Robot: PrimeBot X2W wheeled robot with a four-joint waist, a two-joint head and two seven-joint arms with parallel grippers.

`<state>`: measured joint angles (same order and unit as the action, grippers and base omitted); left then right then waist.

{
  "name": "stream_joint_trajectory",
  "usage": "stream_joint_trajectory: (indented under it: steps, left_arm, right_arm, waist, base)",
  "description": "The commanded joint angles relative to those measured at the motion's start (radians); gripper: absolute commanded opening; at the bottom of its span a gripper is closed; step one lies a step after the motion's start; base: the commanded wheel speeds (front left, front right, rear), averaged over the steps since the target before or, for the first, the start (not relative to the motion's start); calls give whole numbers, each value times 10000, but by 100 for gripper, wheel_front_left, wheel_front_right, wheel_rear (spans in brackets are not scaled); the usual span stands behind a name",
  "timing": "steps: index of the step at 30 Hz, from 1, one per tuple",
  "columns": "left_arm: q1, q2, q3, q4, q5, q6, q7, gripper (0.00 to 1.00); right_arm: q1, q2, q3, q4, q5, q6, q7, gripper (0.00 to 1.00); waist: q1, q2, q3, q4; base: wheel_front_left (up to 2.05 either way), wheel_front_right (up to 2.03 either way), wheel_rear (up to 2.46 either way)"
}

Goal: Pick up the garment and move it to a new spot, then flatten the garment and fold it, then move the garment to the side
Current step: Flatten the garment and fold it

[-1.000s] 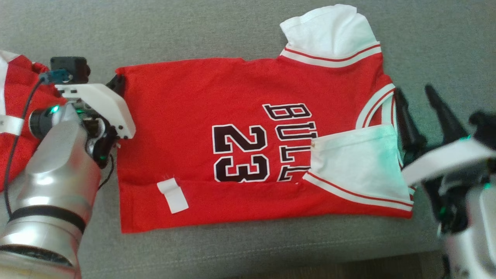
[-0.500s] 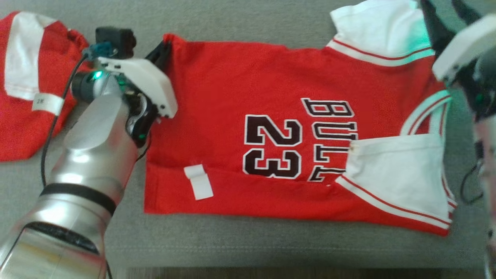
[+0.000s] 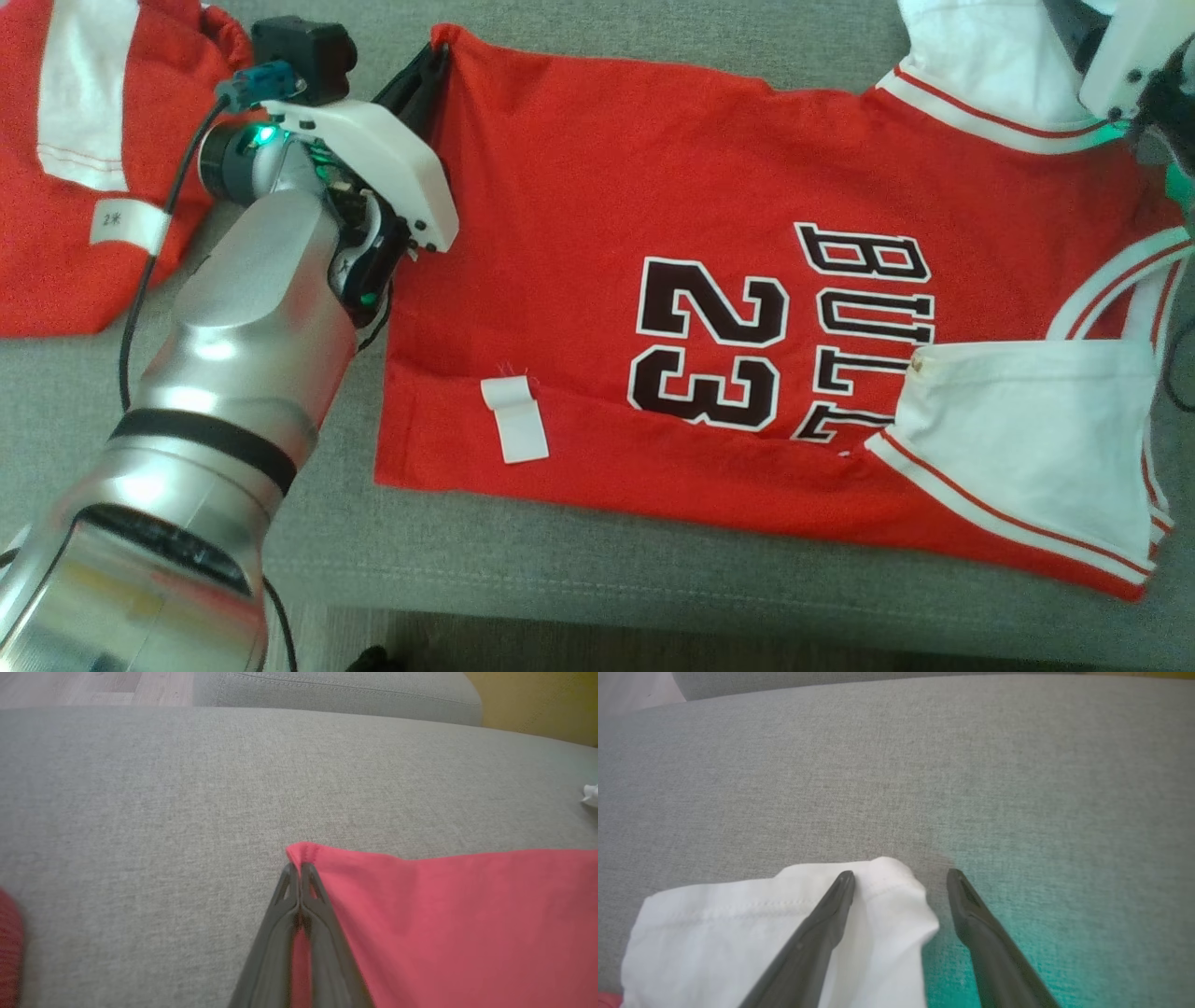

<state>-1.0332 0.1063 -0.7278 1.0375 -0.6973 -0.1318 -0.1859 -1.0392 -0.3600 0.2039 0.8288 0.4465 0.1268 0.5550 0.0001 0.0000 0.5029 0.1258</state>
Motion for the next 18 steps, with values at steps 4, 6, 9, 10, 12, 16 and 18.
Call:
stream_joint_trajectory:
  steps: [4, 6, 9, 10, 12, 16, 18]
  left_arm:
    - [-502, 448, 2, -165, -273, 12, -160, 0]
    - [-512, 522, -84, -143, -406, 12, -182, 0]
    - [-514, 646, -203, -110, -581, 12, -225, 0]
    - [-520, 706, -240, -99, -619, 12, -252, 0]
    - [-522, 808, -293, -96, -707, 12, -302, 0]
    - [-489, 1045, -395, -189, -847, 12, -397, 0]
    - [-430, 1176, -432, -276, -899, 12, -457, 0]
  right_arm:
    - [-162, -63, 497, 68, 343, 39, 358, 0]
    - [-230, -145, 645, -31, 450, 39, 206, 0]
    - [-199, -271, 883, -409, 683, 39, -315, 0]
    - [-150, -307, 947, -561, 815, 39, -496, 0]
    - [-36, -414, 1070, -953, 1040, 39, -942, 0]
    - [386, -720, 1256, -1734, 1499, 39, -1484, 0]
    - [700, -885, 1292, -2189, 1701, 39, -1716, 0]
  waist:
    - [-1, 0, 56, 21]
    - [-1, 0, 17, 9]
    - [-1, 0, -137, -39]
    - [-1, 0, -205, -60]
    - [-1, 0, -349, -116]
    - [-1, 0, -672, -214]
    - [-1, 0, -836, -259]
  base:
    - [0, 0, 0]
    - [0, 0, 0]
    - [0, 0, 0]
    - [0, 0, 0]
    - [0, 0, 0]
    - [0, 0, 0]
    - [0, 0, 0]
